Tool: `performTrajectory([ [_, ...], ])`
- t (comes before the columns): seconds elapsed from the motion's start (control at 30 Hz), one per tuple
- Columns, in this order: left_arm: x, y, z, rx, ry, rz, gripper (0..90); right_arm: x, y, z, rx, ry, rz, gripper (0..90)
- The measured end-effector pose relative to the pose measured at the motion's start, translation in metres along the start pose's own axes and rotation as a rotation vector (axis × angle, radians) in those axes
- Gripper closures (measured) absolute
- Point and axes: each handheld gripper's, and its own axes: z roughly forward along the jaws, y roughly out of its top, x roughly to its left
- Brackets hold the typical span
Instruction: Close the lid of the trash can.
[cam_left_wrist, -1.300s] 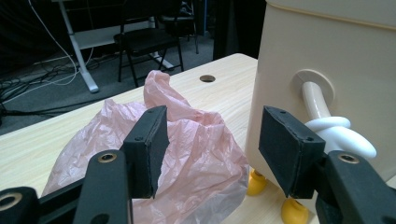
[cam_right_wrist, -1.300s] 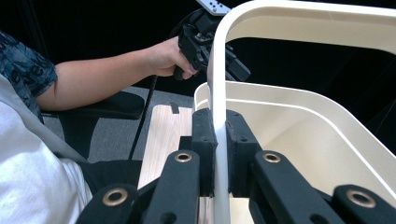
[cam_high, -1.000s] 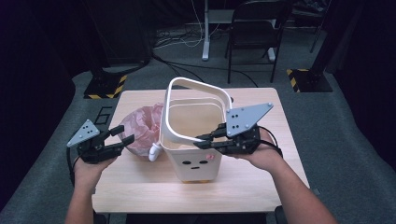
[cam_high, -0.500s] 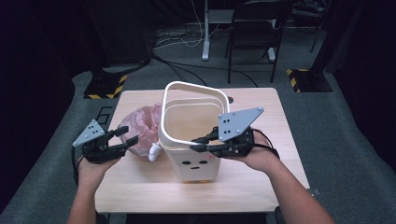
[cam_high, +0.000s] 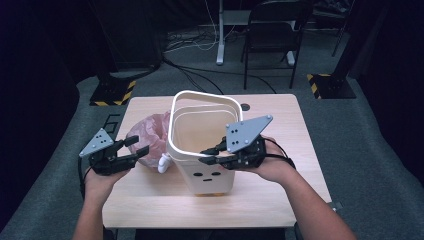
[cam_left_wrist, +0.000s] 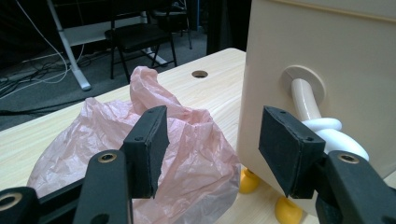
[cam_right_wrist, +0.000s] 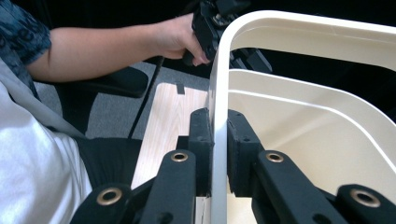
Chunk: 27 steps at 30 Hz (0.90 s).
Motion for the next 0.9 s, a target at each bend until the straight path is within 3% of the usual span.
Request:
performTrajectory([
  [0.47, 0.0001, -0.0001, 0.0007, 0.003, -0.001, 0.003, 42.0, 0.0005, -0.0026, -0.0061, 0.009, -0.021, 0.017, 76.6],
  [0.9, 0.0009, -0.0009, 0.0017, 0.006, 0.001, 0.000, 41.9, -0.0003, -0.0017, -0.0081, 0.011, -0.012, 0.029, 82.3],
])
